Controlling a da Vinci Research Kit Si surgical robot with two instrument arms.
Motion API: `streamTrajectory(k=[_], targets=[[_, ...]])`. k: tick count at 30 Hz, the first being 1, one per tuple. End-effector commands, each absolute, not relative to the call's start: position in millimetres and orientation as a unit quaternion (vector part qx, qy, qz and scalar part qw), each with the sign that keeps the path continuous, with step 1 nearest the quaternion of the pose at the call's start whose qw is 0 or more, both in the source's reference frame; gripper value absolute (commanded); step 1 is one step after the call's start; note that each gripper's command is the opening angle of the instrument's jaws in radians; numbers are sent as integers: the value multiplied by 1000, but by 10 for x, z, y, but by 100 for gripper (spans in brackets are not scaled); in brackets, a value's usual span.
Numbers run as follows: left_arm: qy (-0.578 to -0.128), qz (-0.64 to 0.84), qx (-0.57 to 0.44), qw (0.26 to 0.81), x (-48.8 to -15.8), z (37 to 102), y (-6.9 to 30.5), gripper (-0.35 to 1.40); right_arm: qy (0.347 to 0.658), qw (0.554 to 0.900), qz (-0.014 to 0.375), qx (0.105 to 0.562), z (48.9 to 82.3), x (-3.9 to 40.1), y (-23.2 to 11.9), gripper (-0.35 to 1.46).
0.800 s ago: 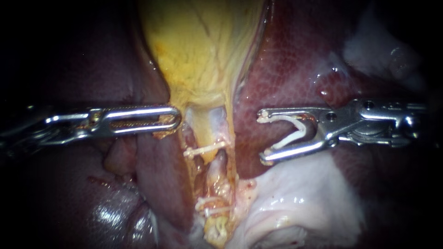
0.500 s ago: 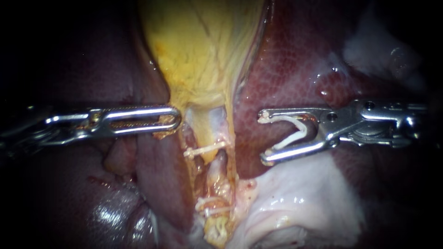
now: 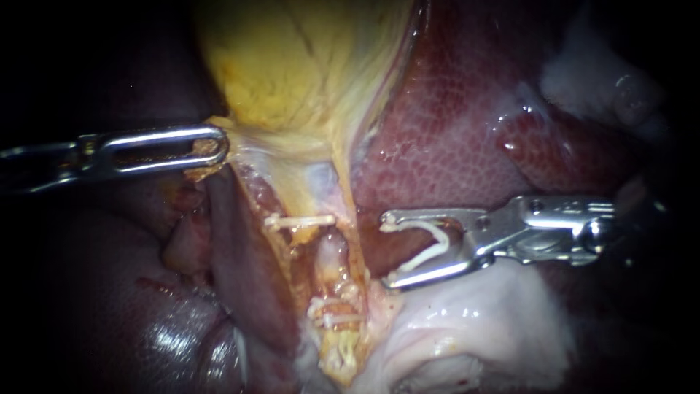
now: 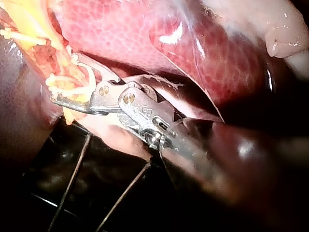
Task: Clipping first clip right tube
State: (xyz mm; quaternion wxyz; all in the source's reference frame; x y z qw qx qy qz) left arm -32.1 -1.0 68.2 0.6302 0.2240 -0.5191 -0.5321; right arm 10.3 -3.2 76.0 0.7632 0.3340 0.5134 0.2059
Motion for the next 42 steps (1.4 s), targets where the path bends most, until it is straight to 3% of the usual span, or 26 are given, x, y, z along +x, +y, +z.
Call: streamTrajectory(k=[1,6,14,26,28,31,32,42], targets=[[-520,-532,223,629,-321,680,-10,-35,511,764,206,336,767,106,-33,60],[-520,-533,223,629,-322,678,-12,-35,504,763,210,345,785,126,-34,60],[-520,-533,223,629,-322,678,-12,-35,521,726,189,406,766,135,-49,55],[-520,-533,222,629,-322,678,-12,-35,500,732,180,427,793,134,-72,48],[-520,-533,222,629,-322,678,-12,-35,498,731,184,429,795,132,-72,37],[-520,-533,222,629,-322,678,-12,-35,489,729,194,438,793,125,-68,-29],[-520,-533,222,629,-322,678,-12,-35,486,730,196,440,792,124,-66,-35],[-520,-533,222,629,-323,677,-12,-35,481,732,197,441,794,122,-66,-35]])
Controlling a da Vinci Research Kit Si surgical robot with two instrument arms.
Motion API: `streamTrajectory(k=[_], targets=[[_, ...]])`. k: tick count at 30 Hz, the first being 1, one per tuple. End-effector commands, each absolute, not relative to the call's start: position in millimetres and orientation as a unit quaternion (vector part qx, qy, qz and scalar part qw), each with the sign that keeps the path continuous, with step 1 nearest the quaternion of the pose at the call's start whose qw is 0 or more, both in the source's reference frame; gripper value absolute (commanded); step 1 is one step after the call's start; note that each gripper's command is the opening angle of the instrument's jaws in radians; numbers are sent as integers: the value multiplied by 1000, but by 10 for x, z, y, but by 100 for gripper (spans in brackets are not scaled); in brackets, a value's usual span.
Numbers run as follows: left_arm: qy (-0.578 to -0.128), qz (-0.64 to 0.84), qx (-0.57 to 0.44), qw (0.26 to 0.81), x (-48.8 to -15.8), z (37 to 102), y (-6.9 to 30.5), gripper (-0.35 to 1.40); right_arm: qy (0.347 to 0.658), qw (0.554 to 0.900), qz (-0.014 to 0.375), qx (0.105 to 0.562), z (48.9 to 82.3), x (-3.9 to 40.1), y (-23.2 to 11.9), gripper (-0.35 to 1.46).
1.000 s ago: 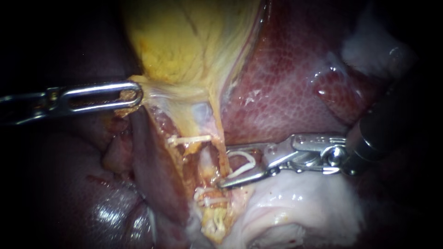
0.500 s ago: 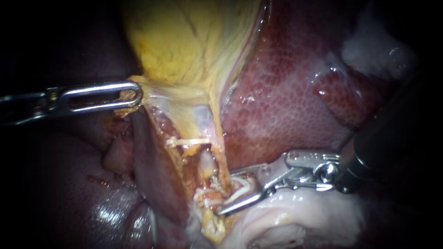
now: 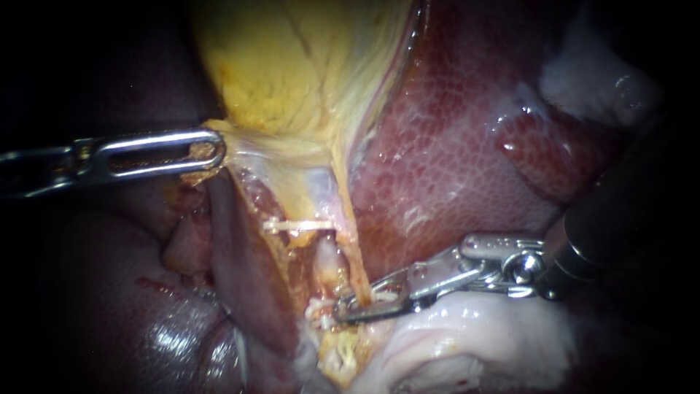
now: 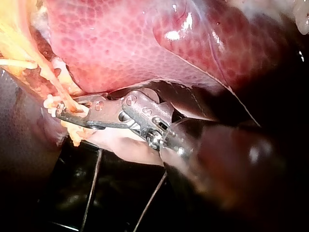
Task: Clipping first clip right tube
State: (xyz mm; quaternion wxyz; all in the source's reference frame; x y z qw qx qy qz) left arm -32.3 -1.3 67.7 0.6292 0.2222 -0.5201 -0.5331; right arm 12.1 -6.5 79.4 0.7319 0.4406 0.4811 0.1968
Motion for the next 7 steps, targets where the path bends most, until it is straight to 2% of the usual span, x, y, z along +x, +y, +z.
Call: streamTrajectory(k=[1,4,5,6,7], targets=[[-520,-533,222,629,-323,677,-12,-35,480,731,199,442,794,122,-66,-35],[-520,-533,222,629,-323,677,-12,-35,480,731,199,442,794,122,-66,-35],[-520,-533,222,629,-323,677,-12,-35,480,731,200,441,794,122,-66,-22],[-520,-533,222,629,-323,678,-12,-35,481,732,204,436,794,122,-65,4],[-520,-533,222,629,-324,678,-12,-35,483,733,209,431,793,121,-64,22]])
